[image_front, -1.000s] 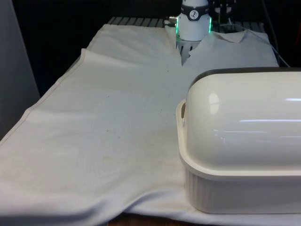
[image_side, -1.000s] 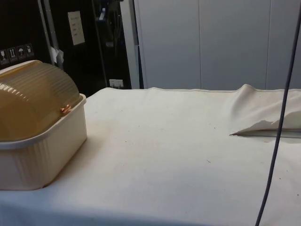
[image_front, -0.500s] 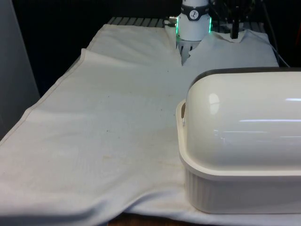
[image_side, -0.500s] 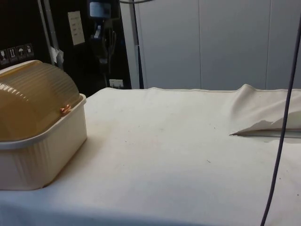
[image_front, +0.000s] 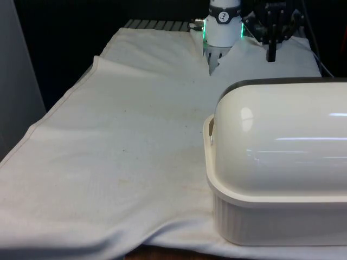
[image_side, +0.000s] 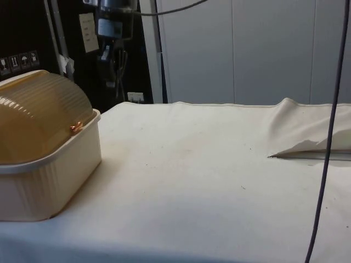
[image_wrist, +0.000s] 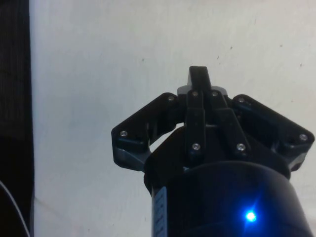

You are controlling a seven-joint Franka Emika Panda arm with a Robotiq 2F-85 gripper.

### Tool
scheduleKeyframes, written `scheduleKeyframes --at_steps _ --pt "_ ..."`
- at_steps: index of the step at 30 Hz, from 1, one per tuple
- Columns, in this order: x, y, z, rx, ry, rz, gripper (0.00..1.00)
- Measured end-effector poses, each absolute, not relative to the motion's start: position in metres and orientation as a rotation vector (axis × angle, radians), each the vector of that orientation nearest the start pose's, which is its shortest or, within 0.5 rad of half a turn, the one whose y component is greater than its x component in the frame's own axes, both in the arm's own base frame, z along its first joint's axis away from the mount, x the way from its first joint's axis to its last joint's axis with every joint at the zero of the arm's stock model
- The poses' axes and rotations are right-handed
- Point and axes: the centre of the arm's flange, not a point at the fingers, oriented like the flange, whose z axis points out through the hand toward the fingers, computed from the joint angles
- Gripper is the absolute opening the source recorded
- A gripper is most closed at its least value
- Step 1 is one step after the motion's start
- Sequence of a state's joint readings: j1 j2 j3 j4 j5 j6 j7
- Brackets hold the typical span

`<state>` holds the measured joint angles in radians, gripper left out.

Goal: Open the lid, then close it.

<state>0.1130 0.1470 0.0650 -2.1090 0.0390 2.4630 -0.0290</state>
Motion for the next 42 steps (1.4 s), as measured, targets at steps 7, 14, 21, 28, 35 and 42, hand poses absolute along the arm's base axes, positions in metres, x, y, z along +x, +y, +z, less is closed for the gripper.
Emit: scheduleKeyframes --at_steps 7,14,21,28,35,42 --pt "0.587 0.097 0.353 -3.058 -0.25 -0.361 0.0" --pt "0.596 0.093 0.342 -3.051 -0.231 -0.403 0.0" --pt "0.604 0.093 0.335 -3.031 -0.202 -0.453 0.0" --pt "0.603 0.097 0.328 -2.99 -0.152 -0.476 0.0" --pt "0.602 0.101 0.316 -2.963 -0.11 -0.493 0.0" --pt "0.603 0.107 0.31 -2.943 -0.09 -0.515 0.0"
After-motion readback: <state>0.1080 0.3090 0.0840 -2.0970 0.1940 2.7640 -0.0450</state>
